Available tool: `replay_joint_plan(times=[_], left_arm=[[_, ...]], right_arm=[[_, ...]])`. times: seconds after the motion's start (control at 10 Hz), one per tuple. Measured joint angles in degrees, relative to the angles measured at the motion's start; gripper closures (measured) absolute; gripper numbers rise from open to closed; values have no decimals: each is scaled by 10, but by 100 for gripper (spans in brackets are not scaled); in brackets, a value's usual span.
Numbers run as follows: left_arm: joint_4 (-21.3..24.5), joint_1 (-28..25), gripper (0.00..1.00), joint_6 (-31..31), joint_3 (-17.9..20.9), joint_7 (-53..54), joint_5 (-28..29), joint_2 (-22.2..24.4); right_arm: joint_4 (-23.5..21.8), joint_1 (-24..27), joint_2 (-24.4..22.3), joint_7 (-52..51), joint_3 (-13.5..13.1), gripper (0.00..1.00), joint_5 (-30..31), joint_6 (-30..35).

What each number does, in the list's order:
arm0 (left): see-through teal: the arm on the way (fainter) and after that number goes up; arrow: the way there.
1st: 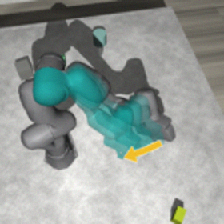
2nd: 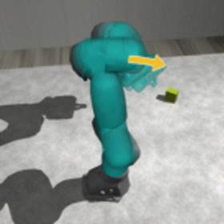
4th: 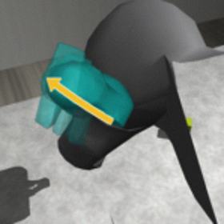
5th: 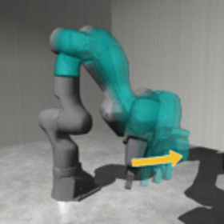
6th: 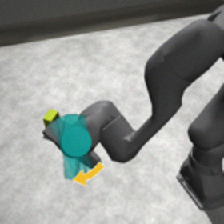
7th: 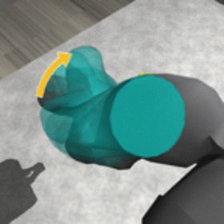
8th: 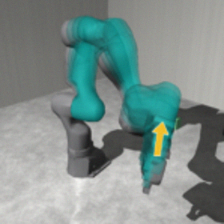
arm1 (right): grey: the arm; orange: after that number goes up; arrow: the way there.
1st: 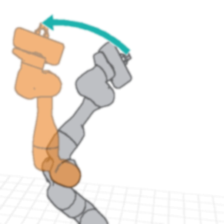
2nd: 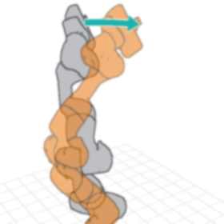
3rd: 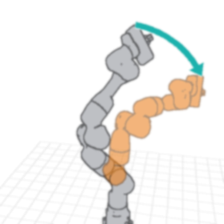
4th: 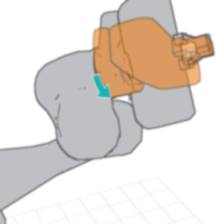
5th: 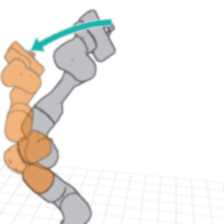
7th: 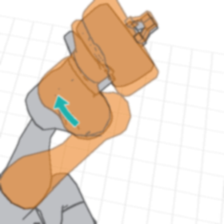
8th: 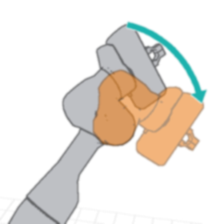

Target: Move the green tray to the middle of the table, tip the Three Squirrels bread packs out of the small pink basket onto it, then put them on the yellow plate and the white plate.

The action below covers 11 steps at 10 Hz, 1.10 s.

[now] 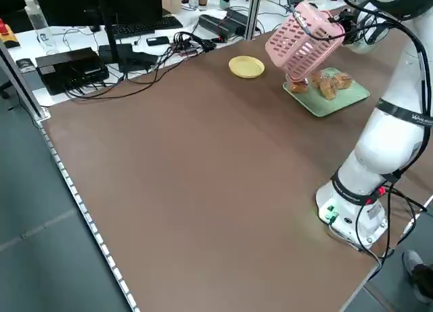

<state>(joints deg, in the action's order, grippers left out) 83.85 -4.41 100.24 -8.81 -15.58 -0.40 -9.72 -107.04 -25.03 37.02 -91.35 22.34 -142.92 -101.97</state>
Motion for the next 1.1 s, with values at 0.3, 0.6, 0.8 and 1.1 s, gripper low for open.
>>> replay_joint_plan(times=[0.3, 0.6, 0.8, 1.1], left_arm=[[2, 12, 0, 13, -8, 0, 0, -17], [3, 39, 0, 24, -36, 1, 0, -67], [5, 89, 0, 24, -46, 0, 0, -96], [8, 193, 0, 46, -48, -14, 0, -143]], right_arm=[[3, 36, -85, 87, 31, 93, -1, -142], [-1, 76, -185, 179, 69, 93, 31, -331], [-11, 95, -210, 246, 71, 93, 126, -369], [-42, 134, -241, 340, 70, 93, 269, -371]])
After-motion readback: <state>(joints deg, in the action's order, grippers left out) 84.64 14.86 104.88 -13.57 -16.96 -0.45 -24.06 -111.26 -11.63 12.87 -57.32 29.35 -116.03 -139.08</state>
